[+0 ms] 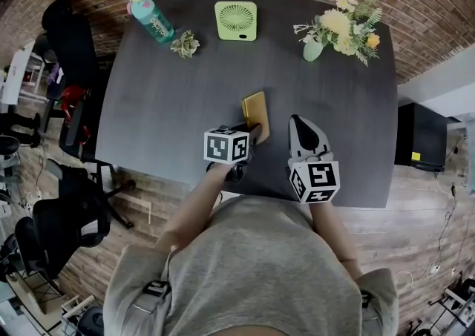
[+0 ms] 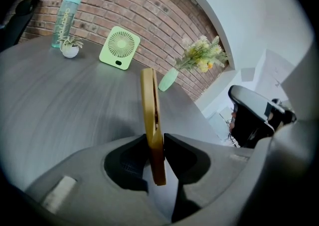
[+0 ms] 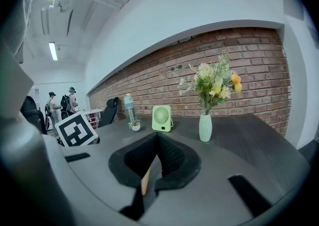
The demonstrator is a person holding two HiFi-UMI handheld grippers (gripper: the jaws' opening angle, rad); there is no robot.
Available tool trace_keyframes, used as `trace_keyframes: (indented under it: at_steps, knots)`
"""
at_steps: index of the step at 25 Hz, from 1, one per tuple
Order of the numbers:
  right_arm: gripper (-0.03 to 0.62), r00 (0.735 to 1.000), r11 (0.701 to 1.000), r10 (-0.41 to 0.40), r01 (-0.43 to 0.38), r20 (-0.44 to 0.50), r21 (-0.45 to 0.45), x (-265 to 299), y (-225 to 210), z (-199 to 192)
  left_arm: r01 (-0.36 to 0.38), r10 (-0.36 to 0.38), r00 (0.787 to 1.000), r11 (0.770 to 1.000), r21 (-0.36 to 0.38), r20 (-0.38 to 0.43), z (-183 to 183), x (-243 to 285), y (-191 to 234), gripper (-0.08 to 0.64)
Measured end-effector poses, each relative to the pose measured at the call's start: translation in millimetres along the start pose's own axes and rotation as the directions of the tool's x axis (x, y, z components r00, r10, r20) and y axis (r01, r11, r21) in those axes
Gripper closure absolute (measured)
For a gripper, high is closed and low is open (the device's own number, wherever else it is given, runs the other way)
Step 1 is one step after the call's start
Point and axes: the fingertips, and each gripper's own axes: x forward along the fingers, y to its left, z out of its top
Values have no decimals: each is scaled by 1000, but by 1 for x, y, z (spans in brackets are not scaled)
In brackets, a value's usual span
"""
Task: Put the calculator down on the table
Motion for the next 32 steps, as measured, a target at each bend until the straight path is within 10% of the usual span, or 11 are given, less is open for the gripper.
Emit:
trace_keyframes:
  at_steps: [32]
  knots:
    - [589,1000,1000,7,-7,-12,7,11,-1,-4,-136,135,991,989,-62,-18,6,24,39,361]
